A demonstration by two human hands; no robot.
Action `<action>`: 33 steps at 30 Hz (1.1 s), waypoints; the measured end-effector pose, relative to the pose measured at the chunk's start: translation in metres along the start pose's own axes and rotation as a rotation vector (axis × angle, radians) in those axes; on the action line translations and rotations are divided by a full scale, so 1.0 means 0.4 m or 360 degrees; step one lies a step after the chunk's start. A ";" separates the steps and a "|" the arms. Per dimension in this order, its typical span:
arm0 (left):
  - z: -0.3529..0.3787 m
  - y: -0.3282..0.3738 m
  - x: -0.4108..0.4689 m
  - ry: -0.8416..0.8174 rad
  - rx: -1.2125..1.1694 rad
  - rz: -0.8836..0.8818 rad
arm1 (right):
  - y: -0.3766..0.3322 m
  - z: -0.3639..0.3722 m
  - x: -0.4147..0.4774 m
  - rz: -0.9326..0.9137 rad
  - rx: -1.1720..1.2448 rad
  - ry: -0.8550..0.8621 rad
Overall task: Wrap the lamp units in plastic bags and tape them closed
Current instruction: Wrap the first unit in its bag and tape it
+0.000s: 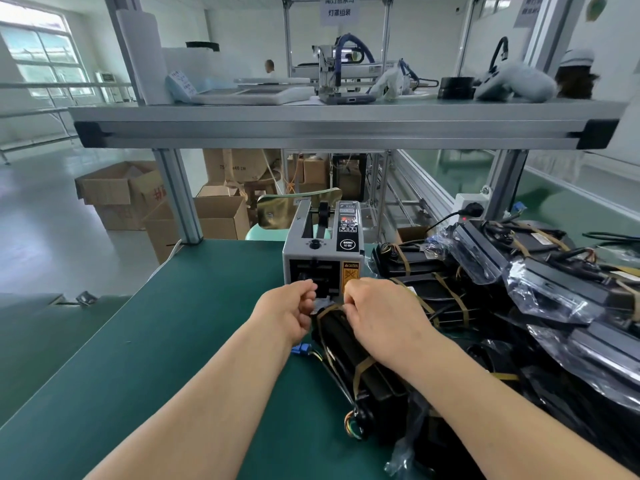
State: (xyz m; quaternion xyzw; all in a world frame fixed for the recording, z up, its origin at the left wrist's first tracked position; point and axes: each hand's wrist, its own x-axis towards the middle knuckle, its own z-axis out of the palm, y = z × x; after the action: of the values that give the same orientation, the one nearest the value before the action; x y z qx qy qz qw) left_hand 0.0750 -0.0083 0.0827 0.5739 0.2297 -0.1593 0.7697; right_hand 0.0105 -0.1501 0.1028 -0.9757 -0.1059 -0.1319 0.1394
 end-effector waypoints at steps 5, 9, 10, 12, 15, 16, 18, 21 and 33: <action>0.038 0.007 0.035 0.0068 -0.0184 -0.0171 | 0.047 -0.011 -0.001 0.0123 0.0078 0.0023; 0.055 0.014 0.052 0.0164 -0.0421 -0.0164 | 0.054 -0.011 -0.002 0.0161 0.0138 0.0031; 0.060 0.017 0.050 0.0183 -0.0458 -0.0155 | 0.053 -0.011 -0.002 0.0161 0.0150 0.0029; 0.067 0.020 0.057 0.0222 -0.0514 -0.0132 | 0.053 -0.012 -0.001 0.0163 0.0166 0.0031; 0.077 0.021 0.071 0.0316 -0.0517 -0.0058 | 0.055 -0.014 -0.004 0.0180 0.0185 0.0035; 0.081 0.019 0.076 0.0342 -0.0507 -0.0033 | 0.055 -0.015 -0.005 0.0189 0.0192 0.0039; 0.080 0.013 0.077 0.0364 -0.0482 0.0040 | 0.056 -0.014 -0.008 0.0209 0.0216 0.0048; 0.056 -0.004 0.059 0.0291 -0.0350 0.0202 | 0.061 -0.009 -0.012 0.0260 0.0310 0.0072; -0.011 -0.019 -0.110 -0.0302 0.0724 0.0535 | 0.050 0.006 0.003 0.0435 0.0681 -0.0138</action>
State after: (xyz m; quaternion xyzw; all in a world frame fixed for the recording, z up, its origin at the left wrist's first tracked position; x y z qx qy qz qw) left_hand 0.0331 -0.0070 0.0992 0.7442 0.0170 -0.1299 0.6549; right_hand 0.0171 -0.1679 0.0960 -0.9340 -0.0045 -0.0446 0.3545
